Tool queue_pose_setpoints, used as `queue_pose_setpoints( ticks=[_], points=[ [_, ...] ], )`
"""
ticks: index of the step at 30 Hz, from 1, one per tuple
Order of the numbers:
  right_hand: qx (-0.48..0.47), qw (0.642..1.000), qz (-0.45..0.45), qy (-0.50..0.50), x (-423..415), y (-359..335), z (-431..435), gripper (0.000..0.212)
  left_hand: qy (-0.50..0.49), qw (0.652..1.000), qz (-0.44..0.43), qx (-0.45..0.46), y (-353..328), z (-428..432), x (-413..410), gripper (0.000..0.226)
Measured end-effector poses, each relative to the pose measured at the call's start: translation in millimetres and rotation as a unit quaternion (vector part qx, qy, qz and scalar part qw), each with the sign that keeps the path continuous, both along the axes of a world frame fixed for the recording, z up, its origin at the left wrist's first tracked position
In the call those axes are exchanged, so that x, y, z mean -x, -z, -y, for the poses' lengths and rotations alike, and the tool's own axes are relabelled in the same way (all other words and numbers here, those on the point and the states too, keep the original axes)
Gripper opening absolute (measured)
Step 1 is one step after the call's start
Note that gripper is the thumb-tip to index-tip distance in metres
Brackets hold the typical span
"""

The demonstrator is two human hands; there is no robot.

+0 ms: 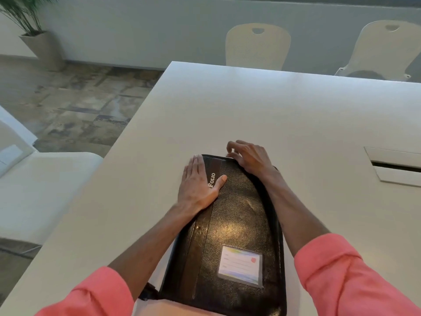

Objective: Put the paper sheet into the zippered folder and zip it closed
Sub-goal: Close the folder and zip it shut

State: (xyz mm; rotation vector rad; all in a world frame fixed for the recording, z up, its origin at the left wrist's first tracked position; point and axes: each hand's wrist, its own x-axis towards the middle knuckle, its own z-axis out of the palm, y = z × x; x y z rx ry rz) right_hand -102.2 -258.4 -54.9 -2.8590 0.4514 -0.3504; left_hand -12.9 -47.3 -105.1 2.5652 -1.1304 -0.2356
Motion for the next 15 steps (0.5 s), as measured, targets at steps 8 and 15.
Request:
queue_pose_setpoints(
  ticks=[8, 15],
  points=[
    [-0.03, 0.999, -0.002, -0.015, -41, -4, -25, 0.021, 0.007, 1.0, -0.003, 0.02, 2, -2, -3, 0.119],
    [-0.039, 0.999, -0.013, -0.023, -58, -6, -38, 0.018, 0.006, 0.999, 0.003, 0.044, 5, -4, -5, 0.119]
  ],
)
